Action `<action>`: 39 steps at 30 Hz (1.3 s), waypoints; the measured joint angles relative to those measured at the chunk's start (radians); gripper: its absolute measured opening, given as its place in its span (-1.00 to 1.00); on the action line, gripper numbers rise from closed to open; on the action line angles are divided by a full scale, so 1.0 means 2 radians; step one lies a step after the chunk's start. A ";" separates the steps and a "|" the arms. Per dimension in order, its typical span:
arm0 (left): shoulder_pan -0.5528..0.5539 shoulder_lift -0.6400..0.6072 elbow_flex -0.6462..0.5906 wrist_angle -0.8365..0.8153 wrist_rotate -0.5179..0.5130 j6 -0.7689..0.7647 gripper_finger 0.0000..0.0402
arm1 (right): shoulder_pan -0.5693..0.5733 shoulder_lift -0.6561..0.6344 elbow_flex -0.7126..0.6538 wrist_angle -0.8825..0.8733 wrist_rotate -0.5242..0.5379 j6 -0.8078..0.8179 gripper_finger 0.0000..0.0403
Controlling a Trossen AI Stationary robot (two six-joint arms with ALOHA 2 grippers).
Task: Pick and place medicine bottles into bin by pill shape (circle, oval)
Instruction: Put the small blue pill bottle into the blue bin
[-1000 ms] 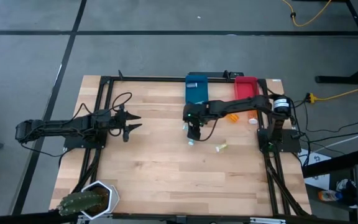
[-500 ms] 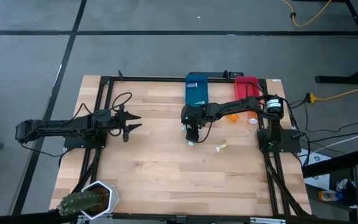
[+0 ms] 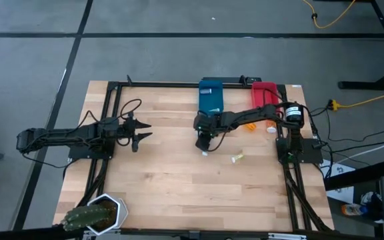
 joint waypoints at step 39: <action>0.000 0.000 0.000 0.000 0.000 0.000 -0.19 | -0.189 -0.026 0.147 -0.148 0.002 -0.089 -0.21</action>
